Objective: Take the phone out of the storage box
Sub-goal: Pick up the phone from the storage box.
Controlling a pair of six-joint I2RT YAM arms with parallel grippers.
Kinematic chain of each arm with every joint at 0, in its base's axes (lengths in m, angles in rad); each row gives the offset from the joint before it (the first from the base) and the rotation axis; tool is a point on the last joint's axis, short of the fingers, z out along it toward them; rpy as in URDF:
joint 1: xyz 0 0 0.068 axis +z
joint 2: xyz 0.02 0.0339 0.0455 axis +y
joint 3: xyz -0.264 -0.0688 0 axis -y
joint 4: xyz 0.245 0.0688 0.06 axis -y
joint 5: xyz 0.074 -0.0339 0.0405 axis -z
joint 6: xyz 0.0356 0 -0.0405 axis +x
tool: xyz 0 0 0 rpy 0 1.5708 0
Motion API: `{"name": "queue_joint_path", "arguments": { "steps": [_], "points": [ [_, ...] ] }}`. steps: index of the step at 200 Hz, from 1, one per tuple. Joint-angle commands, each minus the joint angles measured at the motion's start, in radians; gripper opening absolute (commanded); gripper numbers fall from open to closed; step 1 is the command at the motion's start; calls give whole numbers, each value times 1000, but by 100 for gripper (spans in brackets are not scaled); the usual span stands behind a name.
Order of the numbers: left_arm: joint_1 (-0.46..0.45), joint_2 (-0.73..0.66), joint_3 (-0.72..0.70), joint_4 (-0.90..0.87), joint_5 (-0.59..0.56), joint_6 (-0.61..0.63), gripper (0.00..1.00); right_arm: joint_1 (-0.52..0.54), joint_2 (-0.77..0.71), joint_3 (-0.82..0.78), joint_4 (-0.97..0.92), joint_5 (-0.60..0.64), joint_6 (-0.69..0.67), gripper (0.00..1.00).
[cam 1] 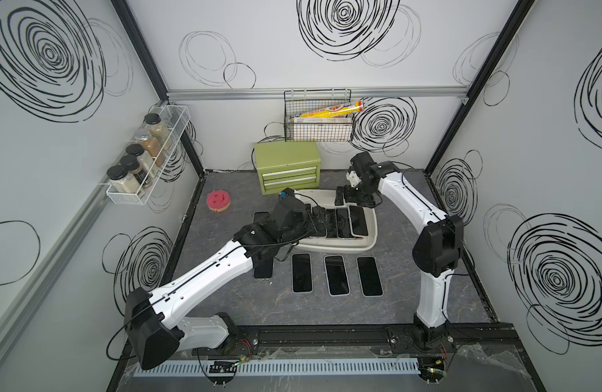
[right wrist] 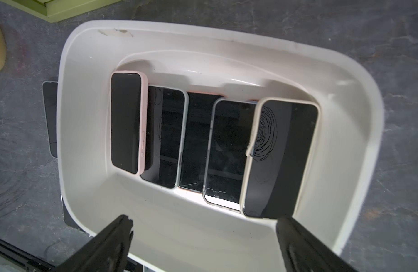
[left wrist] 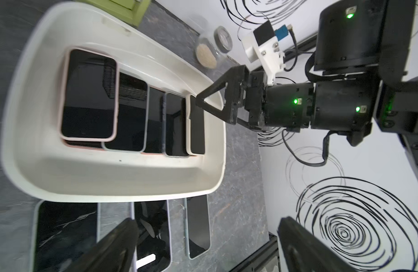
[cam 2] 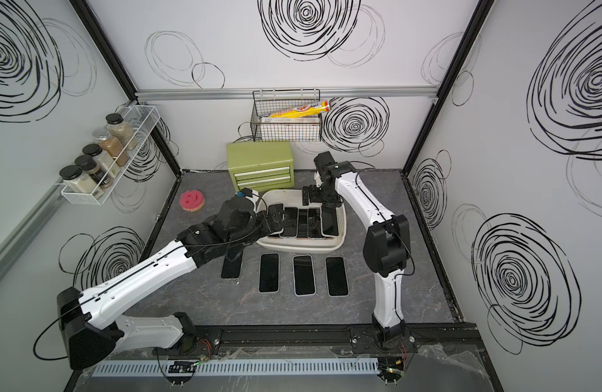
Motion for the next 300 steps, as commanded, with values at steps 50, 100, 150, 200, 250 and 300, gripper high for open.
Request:
{"name": "queue_joint_path", "arguments": {
  "steps": [50,100,150,200,250,300],
  "points": [
    [288,-44,-75,-114,91,226,99,152,248,356,-131,64,80,100],
    [312,-57,-115,-85,44,256,99,231,329,398,-96,193,109,100],
    [314,-3,-98,-23,46,324,99,243,269,300,-45,283,151,100],
    [204,206,84,-71,78,389,99,107,56,100,-60,309,145,100],
    [163,516,377,-290,60,386,99,-43,-72,4,-39,268,87,100],
    [170,726,541,-404,-44,359,99,-46,-97,-53,21,155,59,100]
  ]
}}
